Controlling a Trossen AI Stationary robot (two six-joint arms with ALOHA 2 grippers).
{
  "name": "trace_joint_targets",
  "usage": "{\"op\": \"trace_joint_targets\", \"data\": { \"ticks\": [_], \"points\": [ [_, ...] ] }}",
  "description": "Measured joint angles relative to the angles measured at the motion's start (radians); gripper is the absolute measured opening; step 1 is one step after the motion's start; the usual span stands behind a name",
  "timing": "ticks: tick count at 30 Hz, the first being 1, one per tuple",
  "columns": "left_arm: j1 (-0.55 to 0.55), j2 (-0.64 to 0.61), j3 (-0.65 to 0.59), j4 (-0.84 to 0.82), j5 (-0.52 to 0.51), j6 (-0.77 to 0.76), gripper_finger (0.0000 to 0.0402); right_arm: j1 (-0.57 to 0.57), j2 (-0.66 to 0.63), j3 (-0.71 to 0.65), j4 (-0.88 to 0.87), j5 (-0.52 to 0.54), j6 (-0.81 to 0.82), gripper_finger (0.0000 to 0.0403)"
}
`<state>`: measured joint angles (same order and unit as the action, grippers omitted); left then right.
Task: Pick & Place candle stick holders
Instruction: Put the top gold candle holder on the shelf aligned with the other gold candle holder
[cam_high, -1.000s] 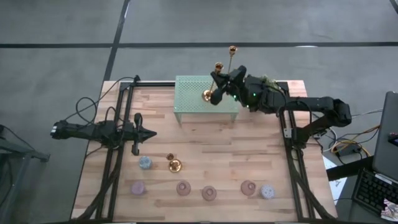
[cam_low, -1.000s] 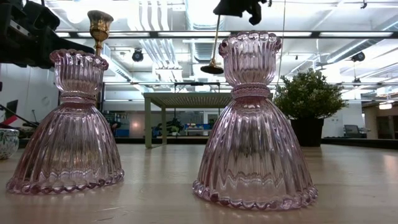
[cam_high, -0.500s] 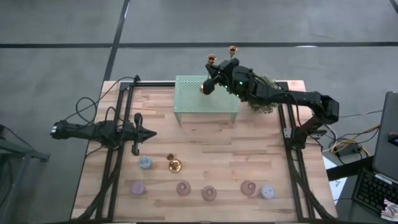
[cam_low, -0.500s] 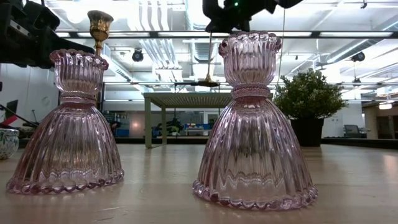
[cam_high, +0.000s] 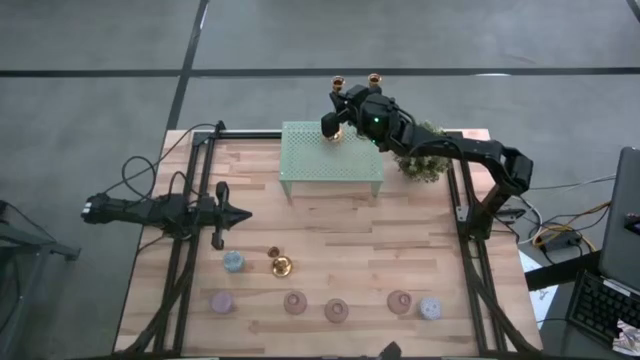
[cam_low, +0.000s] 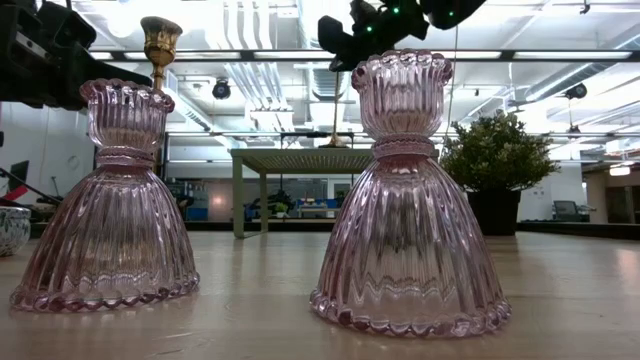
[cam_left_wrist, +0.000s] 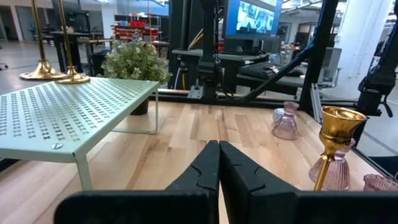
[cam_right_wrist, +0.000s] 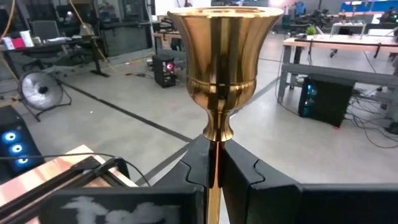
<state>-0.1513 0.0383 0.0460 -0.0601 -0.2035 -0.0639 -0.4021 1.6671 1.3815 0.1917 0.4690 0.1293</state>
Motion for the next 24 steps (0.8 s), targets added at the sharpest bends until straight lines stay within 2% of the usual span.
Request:
{"op": "trace_joint_targets", "data": {
  "ticks": [21, 24],
  "points": [
    [0.000, 0.000, 0.000, 0.000, 0.000, 0.000, 0.0010, -0.002, 0.024, -0.015, 0.035, 0.002, 0.012, 0.0018],
    [0.000, 0.000, 0.000, 0.000, 0.000, 0.000, 0.0010, 0.006, 0.036, -0.014, 0.056, 0.036, 0.048, 0.0018]
  ]
}}
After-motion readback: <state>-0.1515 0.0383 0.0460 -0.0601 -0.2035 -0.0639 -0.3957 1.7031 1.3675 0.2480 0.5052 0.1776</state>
